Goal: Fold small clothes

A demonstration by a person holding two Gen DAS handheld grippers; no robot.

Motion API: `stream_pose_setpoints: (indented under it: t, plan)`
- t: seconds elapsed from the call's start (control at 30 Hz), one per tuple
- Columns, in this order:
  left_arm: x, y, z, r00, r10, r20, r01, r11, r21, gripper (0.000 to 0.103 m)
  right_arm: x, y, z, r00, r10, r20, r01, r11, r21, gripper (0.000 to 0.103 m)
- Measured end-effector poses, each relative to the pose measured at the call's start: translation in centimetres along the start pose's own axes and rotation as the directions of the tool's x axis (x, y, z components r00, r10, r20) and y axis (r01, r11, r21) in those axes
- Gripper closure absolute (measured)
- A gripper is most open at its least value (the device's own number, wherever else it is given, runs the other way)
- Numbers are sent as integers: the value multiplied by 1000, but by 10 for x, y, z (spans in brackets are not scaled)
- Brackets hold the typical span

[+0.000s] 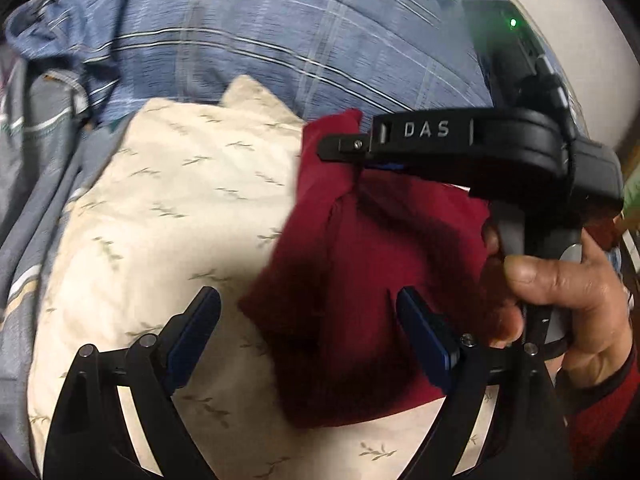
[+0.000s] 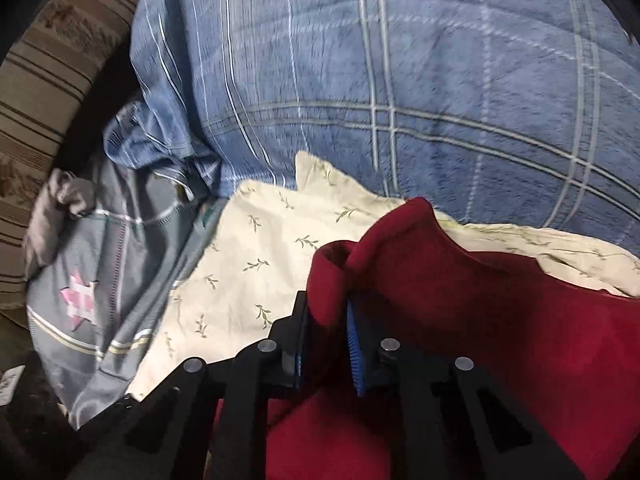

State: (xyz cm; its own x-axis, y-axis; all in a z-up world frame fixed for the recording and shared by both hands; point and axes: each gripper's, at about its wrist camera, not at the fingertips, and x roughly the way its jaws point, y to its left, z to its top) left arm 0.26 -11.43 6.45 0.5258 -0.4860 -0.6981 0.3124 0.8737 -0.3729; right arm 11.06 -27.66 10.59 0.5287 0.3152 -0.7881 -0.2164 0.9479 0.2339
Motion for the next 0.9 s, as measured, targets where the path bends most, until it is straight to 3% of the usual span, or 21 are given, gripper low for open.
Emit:
stream_pose_setpoints:
  t: [0.2, 0.63, 0.67, 0.73, 0.77, 0.83, 0.9]
  plan:
    - [18, -4, 2, 999, 47, -1, -46, 998, 29, 13, -7, -9, -3, 1000, 23, 13, -23, 999, 30, 87]
    - [11, 5, 6, 999, 35, 34, -35, 999, -13, 14, -35, -9, -5, 998, 22, 56, -23, 1000, 8, 88]
    - [11, 5, 6, 999, 27, 37, -27, 1000, -15, 19, -34, -9, -5, 998, 23, 52, -24, 1000, 9, 88]
    - [14, 3, 5, 1000, 1, 23, -1, 1000, -15, 52, -30, -8, -4, 999, 29, 31, -29, 1000, 9, 88]
    - [17, 2, 6, 1000, -3, 6, 3, 1000, -10, 53, -27, -7, -4, 999, 27, 22, -27, 1000, 7, 87]
    - [15, 1, 5, 1000, -9, 21, 9, 1000, 1, 61, -24, -6, -2, 1000, 30, 7, -30, 999, 18, 77]
    - [12, 2, 6, 999, -30, 28, 30, 999, -15, 65, -22, -7, 1, 999, 37, -23, -36, 997, 63, 45]
